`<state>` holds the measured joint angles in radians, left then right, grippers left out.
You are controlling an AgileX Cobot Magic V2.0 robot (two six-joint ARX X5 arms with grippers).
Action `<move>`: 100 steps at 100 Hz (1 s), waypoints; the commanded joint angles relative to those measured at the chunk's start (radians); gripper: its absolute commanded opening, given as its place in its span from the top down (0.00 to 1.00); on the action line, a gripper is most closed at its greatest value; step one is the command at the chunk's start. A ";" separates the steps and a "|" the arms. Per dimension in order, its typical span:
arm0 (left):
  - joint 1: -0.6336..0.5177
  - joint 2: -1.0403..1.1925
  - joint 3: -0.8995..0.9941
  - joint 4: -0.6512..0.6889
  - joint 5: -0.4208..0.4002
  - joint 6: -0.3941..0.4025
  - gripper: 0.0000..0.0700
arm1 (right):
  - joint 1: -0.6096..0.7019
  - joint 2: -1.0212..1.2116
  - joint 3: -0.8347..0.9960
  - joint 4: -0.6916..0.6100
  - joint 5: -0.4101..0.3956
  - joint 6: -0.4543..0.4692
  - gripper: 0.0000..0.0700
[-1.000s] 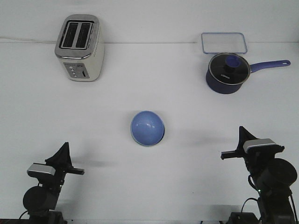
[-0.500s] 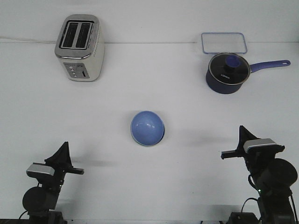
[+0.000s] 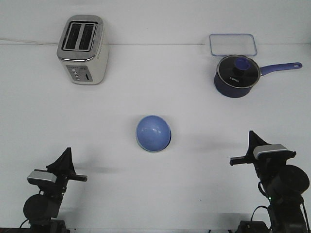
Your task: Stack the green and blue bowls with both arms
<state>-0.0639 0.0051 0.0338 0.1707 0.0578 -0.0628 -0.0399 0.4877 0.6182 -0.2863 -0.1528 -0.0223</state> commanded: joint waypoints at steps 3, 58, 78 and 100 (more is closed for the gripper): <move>0.000 -0.002 -0.020 0.011 0.002 -0.002 0.99 | 0.002 0.003 0.010 0.010 0.003 -0.005 1.00; 0.000 -0.002 -0.020 0.011 0.002 -0.002 0.99 | 0.001 -0.238 -0.249 0.312 0.024 -0.005 1.00; 0.000 -0.002 -0.020 0.011 0.002 -0.002 0.99 | 0.001 -0.394 -0.390 0.312 0.026 0.000 1.00; 0.000 -0.002 -0.020 0.011 0.002 -0.002 0.99 | 0.001 -0.486 -0.473 0.320 0.069 0.000 1.00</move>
<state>-0.0639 0.0051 0.0338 0.1707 0.0578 -0.0631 -0.0395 -0.0013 0.1543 0.0204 -0.0994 -0.0223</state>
